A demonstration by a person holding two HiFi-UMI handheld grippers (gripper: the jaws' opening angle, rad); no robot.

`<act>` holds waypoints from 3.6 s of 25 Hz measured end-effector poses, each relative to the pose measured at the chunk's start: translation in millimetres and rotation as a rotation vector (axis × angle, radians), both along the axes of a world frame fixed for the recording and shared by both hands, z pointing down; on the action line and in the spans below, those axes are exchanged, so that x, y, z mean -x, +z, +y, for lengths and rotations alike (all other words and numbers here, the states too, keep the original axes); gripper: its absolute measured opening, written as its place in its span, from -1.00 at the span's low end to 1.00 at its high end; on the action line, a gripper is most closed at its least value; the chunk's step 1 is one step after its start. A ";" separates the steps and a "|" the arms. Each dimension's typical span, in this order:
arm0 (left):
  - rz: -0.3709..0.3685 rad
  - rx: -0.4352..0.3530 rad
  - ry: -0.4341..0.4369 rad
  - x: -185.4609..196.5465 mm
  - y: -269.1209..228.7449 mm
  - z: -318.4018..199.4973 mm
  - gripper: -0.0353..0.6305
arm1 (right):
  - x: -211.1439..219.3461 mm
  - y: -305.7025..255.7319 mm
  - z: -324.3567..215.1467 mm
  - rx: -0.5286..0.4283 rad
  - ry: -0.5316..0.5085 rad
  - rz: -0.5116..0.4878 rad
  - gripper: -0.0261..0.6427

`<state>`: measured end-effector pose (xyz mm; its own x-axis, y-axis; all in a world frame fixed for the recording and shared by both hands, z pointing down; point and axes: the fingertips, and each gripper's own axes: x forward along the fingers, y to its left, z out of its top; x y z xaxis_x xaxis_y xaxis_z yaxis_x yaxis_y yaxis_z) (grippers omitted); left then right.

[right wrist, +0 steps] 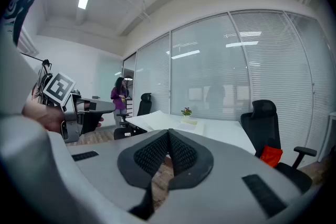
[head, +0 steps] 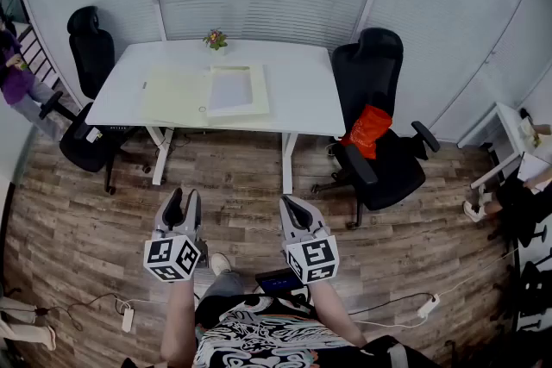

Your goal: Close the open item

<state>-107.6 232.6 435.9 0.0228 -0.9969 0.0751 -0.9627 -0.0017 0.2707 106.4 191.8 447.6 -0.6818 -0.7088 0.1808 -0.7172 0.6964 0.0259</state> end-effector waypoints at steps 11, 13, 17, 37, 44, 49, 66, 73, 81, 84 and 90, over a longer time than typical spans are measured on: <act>0.053 -0.008 -0.061 17.1 1.2 -0.4 -0.44 | -11.7 -4.7 -9.3 -0.004 0.028 -0.018 -0.92; 0.057 0.002 -0.072 23.5 6.0 0.8 -0.44 | -12.6 -2.1 -12.7 0.000 0.037 -0.022 -0.92; 0.083 0.023 -0.101 36.9 15.9 -8.3 -0.44 | -12.5 6.1 -25.5 0.009 0.043 -0.015 -0.92; 0.247 0.184 -0.284 169.9 111.7 -195.5 -0.44 | 38.8 76.8 -232.8 0.173 0.044 0.081 -0.92; 0.355 0.232 -0.334 217.3 153.2 -252.7 -0.42 | 67.7 107.5 -296.8 0.239 0.038 0.147 -0.92; 0.539 0.217 -0.412 251.0 183.6 -263.4 -0.40 | 87.7 122.3 -320.3 0.258 -0.007 0.183 -0.92; 0.633 0.089 -0.424 292.8 174.9 -276.5 -0.59 | 103.0 132.8 -358.6 0.258 -0.021 0.290 -0.92; 0.632 0.059 -0.453 295.5 174.8 -277.9 -0.73 | 110.0 146.3 -365.4 0.263 -0.069 0.311 -0.92; 0.607 0.079 -0.470 296.6 172.9 -283.4 -0.81 | 112.1 160.7 -374.2 0.289 -0.103 0.286 -0.91; 0.606 0.076 -0.478 296.9 171.2 -282.6 -0.82 | 112.9 160.3 -374.7 0.289 -0.107 0.251 -0.91; 0.592 0.085 -0.455 292.9 166.2 -282.9 -0.84 | 110.7 159.6 -373.2 0.275 -0.096 0.222 -0.92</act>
<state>-400.4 -50.3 602.1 -0.3294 -0.9088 0.2559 -0.5565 0.4058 0.7250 -4.2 -181.4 607.3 -0.6655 -0.5479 0.5068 -0.6461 0.7629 -0.0236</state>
